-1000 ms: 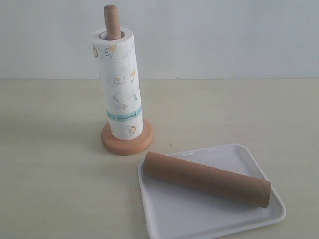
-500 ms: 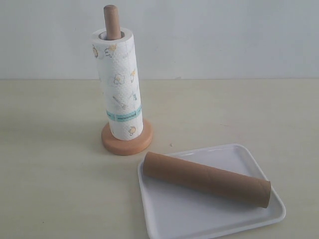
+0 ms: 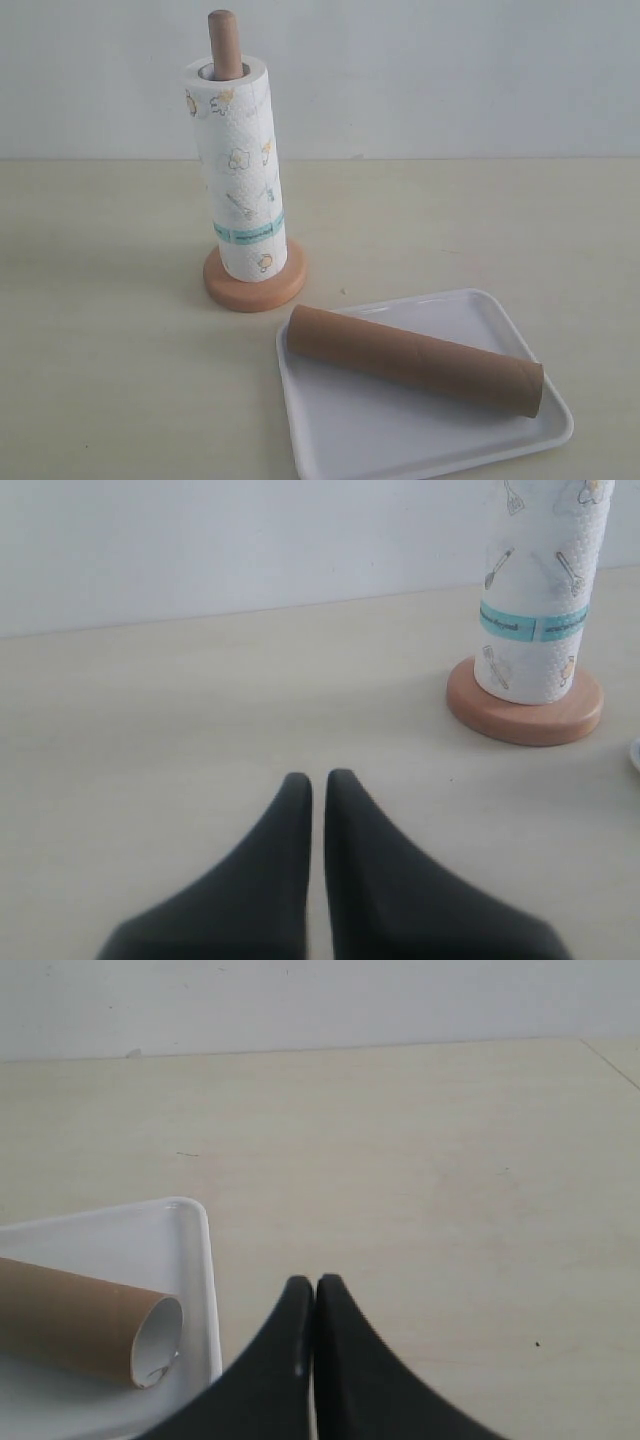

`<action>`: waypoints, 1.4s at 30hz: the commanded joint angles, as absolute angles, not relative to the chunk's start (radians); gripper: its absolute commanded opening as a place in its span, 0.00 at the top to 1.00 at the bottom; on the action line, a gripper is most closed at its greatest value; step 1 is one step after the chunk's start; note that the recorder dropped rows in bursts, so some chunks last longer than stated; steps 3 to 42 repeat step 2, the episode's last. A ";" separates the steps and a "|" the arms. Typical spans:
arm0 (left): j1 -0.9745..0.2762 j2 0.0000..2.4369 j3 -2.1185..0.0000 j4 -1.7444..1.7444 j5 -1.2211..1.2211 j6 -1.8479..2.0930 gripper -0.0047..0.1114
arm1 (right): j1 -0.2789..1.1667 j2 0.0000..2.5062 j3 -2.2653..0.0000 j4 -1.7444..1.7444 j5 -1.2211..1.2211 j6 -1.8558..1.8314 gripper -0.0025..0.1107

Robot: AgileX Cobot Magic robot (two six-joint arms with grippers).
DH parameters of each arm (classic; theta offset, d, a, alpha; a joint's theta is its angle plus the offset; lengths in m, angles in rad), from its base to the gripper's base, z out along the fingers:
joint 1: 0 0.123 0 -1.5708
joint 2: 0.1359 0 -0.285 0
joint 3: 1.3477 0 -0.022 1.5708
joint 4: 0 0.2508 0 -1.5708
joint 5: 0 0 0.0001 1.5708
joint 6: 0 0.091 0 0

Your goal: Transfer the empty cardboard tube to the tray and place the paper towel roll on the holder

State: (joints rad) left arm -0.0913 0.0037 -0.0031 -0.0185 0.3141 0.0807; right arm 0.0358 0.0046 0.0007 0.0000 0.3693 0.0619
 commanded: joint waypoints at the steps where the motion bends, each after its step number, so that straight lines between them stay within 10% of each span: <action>1: -0.090 0.000 0.000 -0.026 0.315 0.084 0.92 | 0.034 0.000 0.000 -0.011 0.367 0.068 0.98; 42: -0.090 0.000 0.000 -0.026 0.315 0.084 0.92 | 0.034 0.000 0.000 -0.011 0.367 0.068 0.98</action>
